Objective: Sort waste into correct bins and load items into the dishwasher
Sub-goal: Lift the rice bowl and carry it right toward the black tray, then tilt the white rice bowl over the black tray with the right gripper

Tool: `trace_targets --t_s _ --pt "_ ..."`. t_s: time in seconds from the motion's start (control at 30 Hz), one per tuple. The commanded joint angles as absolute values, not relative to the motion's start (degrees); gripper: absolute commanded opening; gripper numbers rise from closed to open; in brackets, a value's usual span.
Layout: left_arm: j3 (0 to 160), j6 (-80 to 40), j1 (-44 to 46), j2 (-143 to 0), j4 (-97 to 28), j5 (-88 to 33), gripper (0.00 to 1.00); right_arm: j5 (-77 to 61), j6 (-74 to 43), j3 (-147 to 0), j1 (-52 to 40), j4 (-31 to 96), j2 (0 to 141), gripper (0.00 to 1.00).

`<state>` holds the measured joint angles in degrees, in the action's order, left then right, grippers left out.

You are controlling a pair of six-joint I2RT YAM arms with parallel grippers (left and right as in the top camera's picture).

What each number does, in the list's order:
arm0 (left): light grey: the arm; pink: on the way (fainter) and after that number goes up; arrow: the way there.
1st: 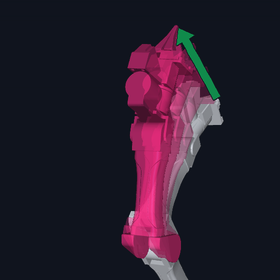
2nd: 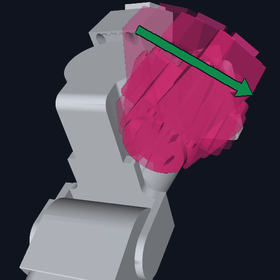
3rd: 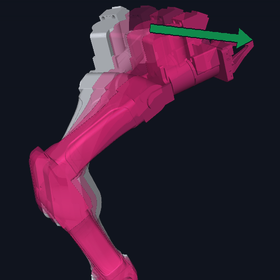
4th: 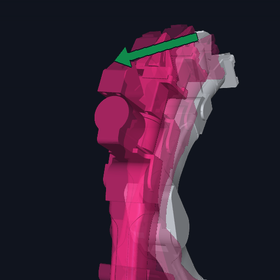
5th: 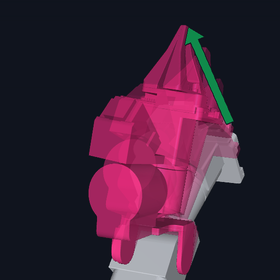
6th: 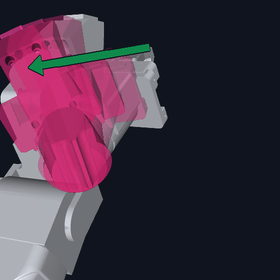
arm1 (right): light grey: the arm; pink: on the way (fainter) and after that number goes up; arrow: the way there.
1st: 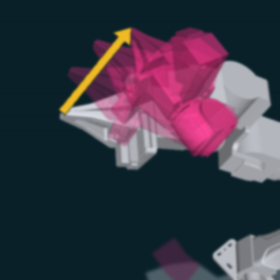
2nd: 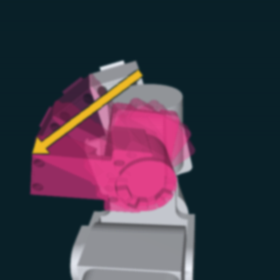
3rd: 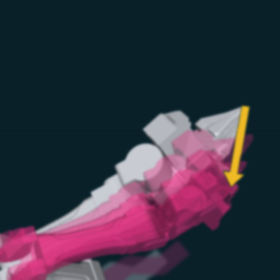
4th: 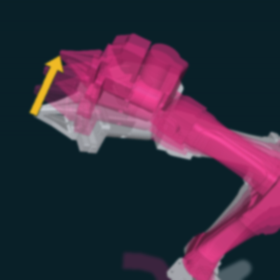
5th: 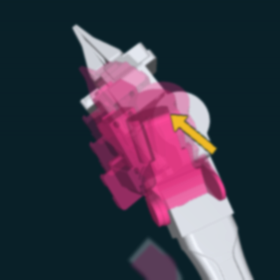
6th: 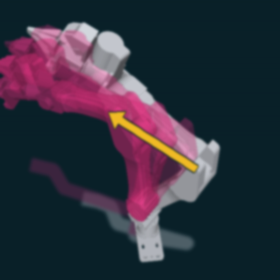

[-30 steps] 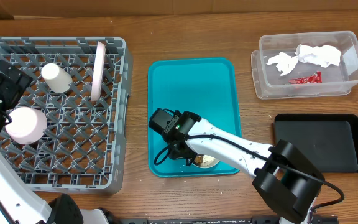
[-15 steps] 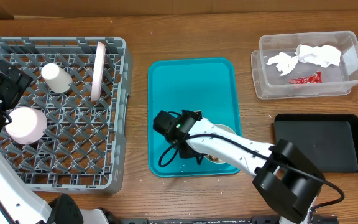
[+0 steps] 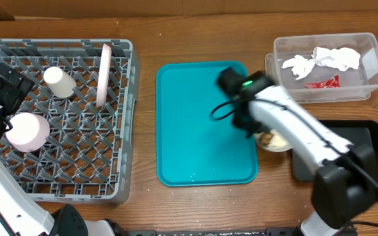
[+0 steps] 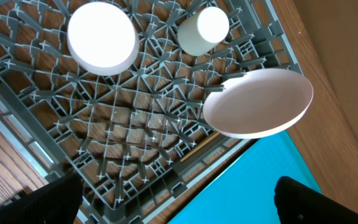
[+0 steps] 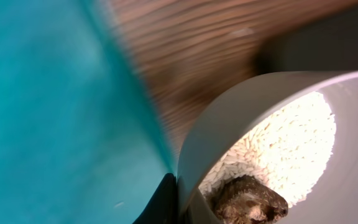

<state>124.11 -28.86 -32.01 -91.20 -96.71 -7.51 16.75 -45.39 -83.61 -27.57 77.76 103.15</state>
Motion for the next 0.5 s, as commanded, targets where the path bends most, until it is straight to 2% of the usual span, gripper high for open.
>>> trace_targets --t_s 0.0,0.2,0.47 --pt "124.16 -30.02 -32.23 -91.5 -96.79 -7.9 1.0 17.72 -42.52 -85.32 -19.44 79.46 98.63 0.04" --pt "124.16 -30.02 -32.23 -91.5 -96.79 -7.92 1.0 8.73 -31.77 -85.32 -4.84 79.37 96.29 0.04" --pt "124.16 -30.0 -32.23 -91.5 -96.79 -7.9 1.0 -12.19 -15.18 -85.14 14.04 78.43 96.31 0.04"
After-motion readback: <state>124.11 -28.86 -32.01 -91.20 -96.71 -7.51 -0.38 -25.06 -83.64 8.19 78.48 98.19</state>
